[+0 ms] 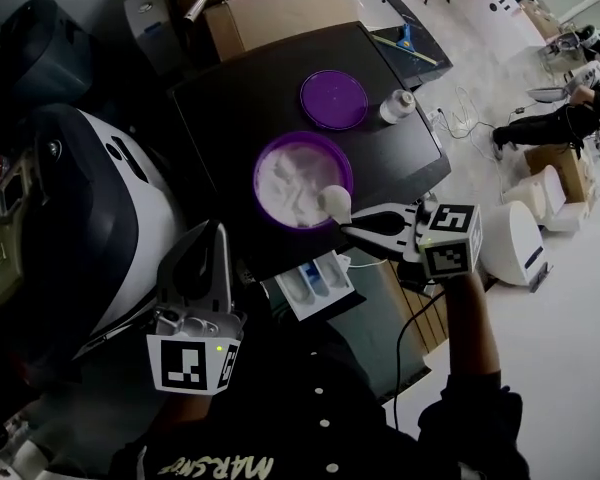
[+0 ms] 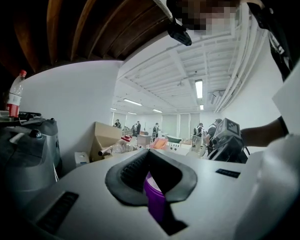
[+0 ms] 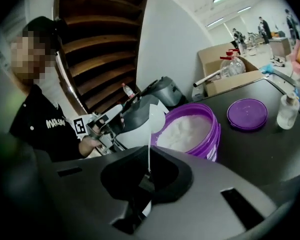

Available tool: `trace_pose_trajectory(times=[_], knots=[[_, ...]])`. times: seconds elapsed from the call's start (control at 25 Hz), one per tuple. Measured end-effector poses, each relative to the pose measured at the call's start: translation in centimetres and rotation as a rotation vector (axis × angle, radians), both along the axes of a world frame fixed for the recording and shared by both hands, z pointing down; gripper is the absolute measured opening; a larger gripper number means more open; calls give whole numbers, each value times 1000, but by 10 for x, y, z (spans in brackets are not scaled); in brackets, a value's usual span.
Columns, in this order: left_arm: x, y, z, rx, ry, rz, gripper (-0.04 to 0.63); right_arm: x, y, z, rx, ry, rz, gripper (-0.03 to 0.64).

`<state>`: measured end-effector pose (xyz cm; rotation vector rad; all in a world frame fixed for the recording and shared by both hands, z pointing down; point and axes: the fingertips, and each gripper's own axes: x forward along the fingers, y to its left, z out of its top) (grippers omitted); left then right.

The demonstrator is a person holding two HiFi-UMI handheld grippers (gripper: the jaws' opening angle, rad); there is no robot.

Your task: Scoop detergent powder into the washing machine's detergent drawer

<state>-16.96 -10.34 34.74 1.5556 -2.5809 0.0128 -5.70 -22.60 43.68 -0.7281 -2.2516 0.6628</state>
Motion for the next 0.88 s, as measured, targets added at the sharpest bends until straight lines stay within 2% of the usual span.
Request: trace_pose_trajectory(times=[0.2,0.48,0.88], knots=[[7,-4,-10,3,-24,9,14,5,1,-8,-55,-45,125,32],[16,-6,-16,8,-38,19,14,29,9,-20,-39,-85,171,32],[32,-8,-5,-14,-16,37,14,90,18,4,-27,-13,227,32]])
